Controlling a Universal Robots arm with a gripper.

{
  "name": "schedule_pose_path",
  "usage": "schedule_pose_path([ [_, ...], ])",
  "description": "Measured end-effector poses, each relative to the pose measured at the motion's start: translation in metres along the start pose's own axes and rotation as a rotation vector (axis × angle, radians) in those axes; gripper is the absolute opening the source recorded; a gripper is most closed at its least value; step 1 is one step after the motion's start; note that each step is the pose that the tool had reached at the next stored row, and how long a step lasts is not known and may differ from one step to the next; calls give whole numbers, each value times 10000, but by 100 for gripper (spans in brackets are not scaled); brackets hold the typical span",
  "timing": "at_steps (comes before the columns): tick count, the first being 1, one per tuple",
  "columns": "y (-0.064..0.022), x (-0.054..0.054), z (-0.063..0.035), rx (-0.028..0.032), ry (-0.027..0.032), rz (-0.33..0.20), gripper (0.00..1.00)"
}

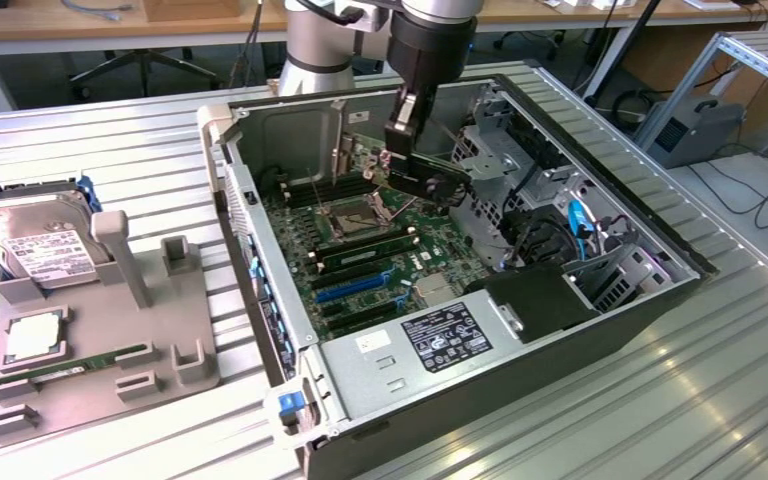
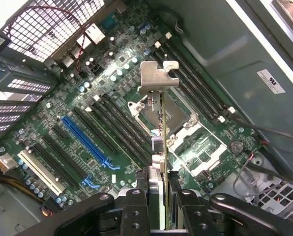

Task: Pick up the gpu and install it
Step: 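Insert the gpu into the slot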

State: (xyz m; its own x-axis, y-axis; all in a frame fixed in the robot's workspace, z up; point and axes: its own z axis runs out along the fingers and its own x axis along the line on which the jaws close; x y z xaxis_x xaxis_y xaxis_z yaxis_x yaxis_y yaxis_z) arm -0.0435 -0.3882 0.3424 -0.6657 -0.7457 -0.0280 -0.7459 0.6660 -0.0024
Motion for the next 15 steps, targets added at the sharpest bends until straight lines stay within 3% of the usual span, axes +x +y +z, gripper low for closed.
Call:
schedule_pose_path([
  [15,0,0,0,-19,-2,-674,27],
])
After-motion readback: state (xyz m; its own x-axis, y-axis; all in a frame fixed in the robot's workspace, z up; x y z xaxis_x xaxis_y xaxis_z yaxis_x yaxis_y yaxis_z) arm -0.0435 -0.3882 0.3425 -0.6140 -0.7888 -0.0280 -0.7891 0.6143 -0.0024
